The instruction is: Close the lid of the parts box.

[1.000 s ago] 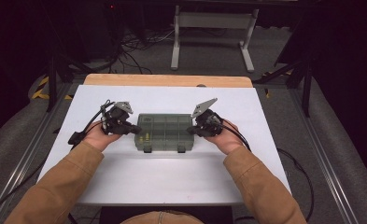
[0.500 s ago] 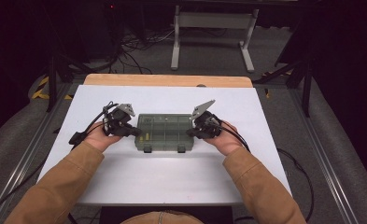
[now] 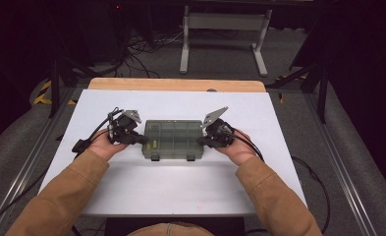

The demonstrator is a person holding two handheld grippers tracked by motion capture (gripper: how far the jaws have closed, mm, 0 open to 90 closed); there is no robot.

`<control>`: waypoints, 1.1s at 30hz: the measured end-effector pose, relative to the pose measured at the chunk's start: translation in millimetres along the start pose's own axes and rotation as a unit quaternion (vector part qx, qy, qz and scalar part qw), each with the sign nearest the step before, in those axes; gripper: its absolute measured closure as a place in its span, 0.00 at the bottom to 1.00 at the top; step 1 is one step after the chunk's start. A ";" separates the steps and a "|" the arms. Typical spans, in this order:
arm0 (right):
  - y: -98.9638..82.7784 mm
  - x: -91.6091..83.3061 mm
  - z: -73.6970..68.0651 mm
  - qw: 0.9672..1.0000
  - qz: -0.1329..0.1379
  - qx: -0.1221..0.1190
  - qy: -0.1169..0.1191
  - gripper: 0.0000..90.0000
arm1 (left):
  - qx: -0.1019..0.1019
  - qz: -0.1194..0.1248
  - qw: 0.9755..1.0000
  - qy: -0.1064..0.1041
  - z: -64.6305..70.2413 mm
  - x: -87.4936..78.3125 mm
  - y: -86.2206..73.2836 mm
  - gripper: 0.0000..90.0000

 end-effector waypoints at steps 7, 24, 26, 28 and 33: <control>-4.7 3.9 -2.0 1.000 0.002 -0.006 0.001 0.98 | 0.006 -0.008 1.000 0.004 3.6 4.3 -2.5 0.99; 12.5 -11.5 -7.8 0.998 0.065 0.011 -0.003 0.43 | 0.006 0.058 0.998 -0.002 13.2 -13.4 6.9 0.47; 16.2 -17.2 -9.4 0.996 0.082 0.011 -0.014 0.32 | 0.003 0.076 0.997 -0.005 15.2 -19.3 9.2 0.35; 19.0 -23.8 -10.5 0.995 0.098 0.014 -0.022 0.25 | 0.003 0.087 0.996 -0.009 18.0 -23.8 9.7 0.26; 24.8 -41.8 -13.5 0.989 0.141 0.019 -0.038 0.14 | 0.007 0.121 0.993 0.003 21.8 -35.8 11.0 0.05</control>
Point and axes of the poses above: each handheld gripper's, and its own axes: x roughly forward along the jaws, y roughly out of its top, z roughly to its right, the point moved 7 cm from there along x, roughly forward along the jaws, and after that the axes turned 1 degree about -z, right-handed, at the moved point
